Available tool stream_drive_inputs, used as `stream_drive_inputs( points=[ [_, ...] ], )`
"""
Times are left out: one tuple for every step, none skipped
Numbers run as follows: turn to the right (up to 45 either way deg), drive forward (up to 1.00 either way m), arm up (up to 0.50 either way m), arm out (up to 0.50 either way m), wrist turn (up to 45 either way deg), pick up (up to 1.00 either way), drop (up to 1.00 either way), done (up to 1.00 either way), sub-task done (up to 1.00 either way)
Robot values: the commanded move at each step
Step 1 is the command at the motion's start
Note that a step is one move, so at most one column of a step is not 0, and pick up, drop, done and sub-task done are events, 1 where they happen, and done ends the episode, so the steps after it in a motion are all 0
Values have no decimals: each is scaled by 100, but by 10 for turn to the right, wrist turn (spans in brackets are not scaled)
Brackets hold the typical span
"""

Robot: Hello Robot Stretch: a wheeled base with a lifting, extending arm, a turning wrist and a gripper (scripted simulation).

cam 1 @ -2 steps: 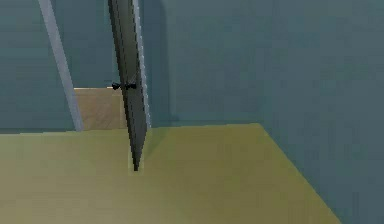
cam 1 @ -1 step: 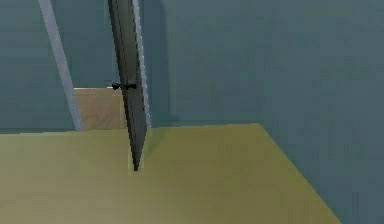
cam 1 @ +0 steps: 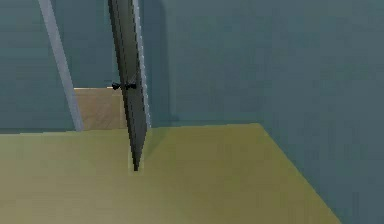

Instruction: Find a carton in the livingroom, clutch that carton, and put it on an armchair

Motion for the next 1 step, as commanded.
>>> stream_drive_inputs(
  points=[
    [0,0,0,0,0,0,100,0,0]
  ],
)
